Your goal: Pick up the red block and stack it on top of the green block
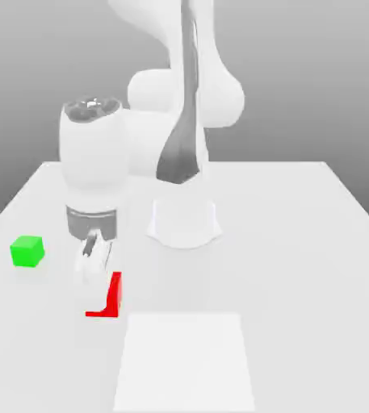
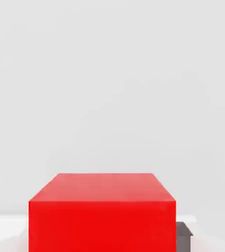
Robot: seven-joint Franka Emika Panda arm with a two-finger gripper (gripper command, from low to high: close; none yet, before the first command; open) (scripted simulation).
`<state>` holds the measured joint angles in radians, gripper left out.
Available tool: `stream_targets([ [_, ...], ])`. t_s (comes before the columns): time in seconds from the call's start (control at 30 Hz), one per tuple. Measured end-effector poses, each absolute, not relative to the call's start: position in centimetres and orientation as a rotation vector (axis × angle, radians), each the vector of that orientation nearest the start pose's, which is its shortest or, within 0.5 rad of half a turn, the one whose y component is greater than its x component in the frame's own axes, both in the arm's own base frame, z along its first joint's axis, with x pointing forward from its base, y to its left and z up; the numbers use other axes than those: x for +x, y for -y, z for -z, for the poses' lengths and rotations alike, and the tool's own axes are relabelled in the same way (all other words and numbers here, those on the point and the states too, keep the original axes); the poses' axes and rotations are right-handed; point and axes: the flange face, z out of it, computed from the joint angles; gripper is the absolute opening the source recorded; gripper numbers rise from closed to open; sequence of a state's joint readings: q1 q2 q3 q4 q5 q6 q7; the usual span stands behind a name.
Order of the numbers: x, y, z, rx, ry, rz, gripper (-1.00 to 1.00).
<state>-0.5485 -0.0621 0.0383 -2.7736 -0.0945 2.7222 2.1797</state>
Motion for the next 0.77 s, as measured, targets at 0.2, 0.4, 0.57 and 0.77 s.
stream_targets([
  [0.2,24.7,28.5,-24.3,-0.095,-3.156,0.049,-1.00],
  [0.4,12.7,34.4,-24.5,0.660,-3.072,0.008,-1.00],
  [0.57,11.5,35.0,-21.1,0.735,-3.047,-0.001,-1.00],
  [0.77,11.3,34.9,-18.6,0.741,-3.049,0.001,1.00],
])
